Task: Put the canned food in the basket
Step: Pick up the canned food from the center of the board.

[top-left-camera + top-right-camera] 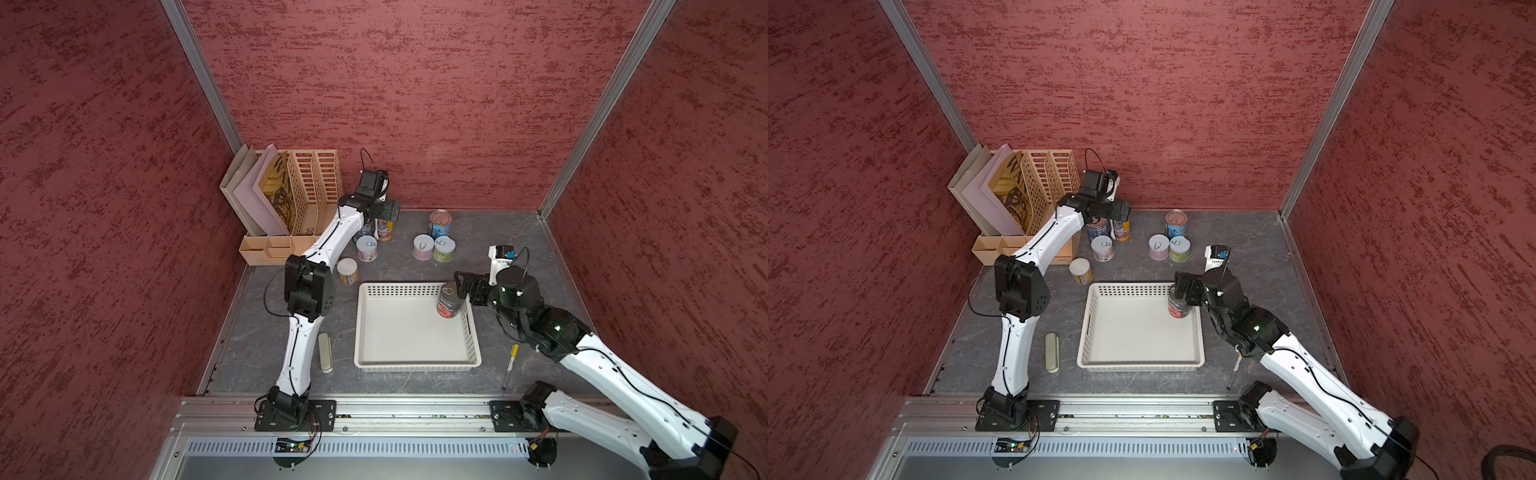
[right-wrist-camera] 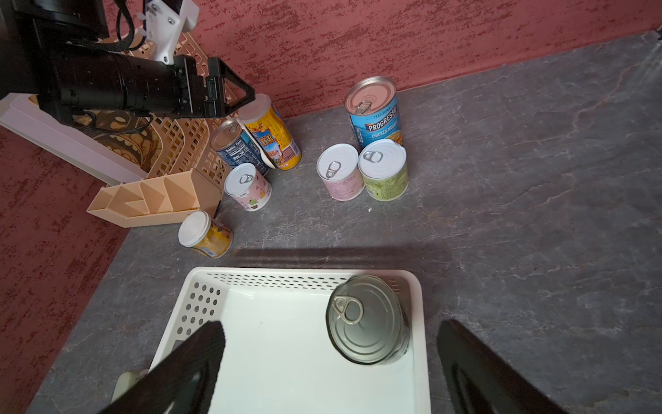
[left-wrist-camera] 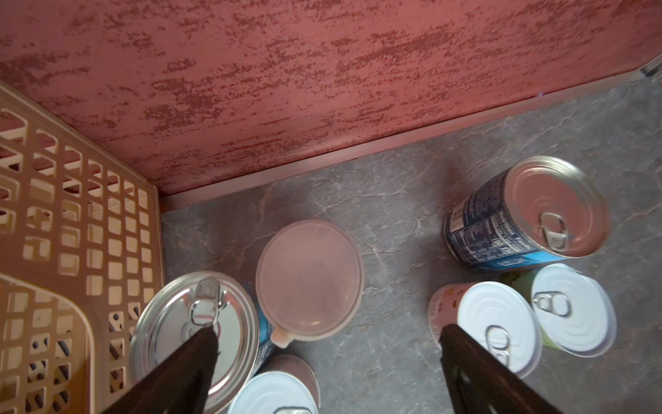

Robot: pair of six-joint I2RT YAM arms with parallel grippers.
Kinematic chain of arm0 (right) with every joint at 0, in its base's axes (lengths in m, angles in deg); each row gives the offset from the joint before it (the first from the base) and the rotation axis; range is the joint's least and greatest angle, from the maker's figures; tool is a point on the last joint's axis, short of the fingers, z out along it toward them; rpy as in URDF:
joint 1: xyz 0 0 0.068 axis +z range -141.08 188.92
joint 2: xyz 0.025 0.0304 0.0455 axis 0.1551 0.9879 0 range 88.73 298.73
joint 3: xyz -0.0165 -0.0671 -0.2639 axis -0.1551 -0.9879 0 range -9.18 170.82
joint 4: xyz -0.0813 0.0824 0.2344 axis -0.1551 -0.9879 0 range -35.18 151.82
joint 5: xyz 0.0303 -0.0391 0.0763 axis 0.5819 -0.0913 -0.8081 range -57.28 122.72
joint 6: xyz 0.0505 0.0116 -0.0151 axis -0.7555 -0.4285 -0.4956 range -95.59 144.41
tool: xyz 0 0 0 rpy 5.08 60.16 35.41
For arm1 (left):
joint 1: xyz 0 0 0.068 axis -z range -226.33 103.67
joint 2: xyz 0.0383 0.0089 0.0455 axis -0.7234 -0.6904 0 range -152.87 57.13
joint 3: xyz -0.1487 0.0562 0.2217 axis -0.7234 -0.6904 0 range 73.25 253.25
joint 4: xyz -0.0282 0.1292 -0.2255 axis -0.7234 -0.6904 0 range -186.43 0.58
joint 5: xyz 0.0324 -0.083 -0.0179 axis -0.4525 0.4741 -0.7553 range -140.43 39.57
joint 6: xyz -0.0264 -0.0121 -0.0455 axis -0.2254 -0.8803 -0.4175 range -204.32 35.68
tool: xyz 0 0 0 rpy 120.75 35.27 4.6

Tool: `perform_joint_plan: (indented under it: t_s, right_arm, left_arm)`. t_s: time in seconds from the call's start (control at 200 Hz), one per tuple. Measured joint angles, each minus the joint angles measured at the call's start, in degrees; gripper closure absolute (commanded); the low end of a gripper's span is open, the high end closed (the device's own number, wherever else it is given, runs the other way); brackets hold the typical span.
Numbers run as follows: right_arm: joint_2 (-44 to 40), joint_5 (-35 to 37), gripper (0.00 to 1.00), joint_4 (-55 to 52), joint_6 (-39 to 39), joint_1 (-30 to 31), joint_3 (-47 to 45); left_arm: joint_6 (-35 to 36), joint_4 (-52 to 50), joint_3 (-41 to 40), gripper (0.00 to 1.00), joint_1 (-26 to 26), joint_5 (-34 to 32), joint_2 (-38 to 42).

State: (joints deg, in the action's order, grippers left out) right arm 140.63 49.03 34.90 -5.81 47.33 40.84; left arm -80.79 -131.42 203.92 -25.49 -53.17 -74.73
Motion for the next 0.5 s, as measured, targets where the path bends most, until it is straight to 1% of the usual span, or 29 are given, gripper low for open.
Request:
perform_joint_plan:
  t_s: [0.21,0.501]
  right_arm:
    - [0.7,-0.7,0.02,0.0,0.0,0.0,0.0]
    - [1.7,-0.9,0.02,0.0,0.0,0.0,0.0]
  left_arm:
    - [5.3,-3.3,2.2,0.00,-0.5,-1.3,-3.6]
    - [7.9,-4.6,3.1,0.00,-1.9,0.9,-4.4]
